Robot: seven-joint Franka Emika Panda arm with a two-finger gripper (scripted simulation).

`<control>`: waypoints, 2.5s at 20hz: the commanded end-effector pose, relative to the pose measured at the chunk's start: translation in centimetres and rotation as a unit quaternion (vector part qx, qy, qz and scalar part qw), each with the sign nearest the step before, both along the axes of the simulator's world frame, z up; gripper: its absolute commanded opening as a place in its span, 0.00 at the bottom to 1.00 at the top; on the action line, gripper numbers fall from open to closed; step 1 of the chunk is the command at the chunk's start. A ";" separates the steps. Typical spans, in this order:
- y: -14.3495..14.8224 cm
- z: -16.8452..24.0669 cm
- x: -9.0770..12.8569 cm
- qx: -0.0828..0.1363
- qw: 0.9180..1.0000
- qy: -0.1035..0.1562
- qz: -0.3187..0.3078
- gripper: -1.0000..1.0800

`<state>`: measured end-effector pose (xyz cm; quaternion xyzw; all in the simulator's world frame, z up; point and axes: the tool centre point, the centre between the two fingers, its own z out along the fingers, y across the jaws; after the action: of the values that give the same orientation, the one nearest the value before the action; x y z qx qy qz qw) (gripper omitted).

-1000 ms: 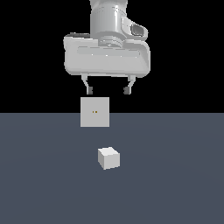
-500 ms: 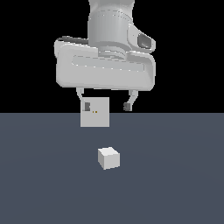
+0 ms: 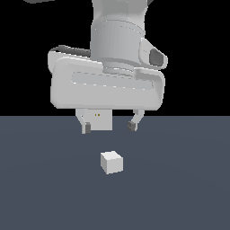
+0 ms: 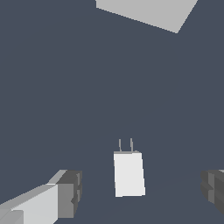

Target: Plug the charger into the wall socket.

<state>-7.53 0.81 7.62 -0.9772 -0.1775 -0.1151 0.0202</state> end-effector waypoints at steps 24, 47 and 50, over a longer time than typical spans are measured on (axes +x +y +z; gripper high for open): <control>0.0 -4.9 -0.8 0.005 1.000 -0.011 0.019 0.96; 0.1 -6.2 -0.6 0.005 1.000 -0.011 0.015 0.00; 0.5 -5.9 -0.2 0.005 1.000 -0.012 0.006 0.00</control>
<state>-7.96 1.07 1.54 -0.9739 -0.1868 -0.1267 0.0243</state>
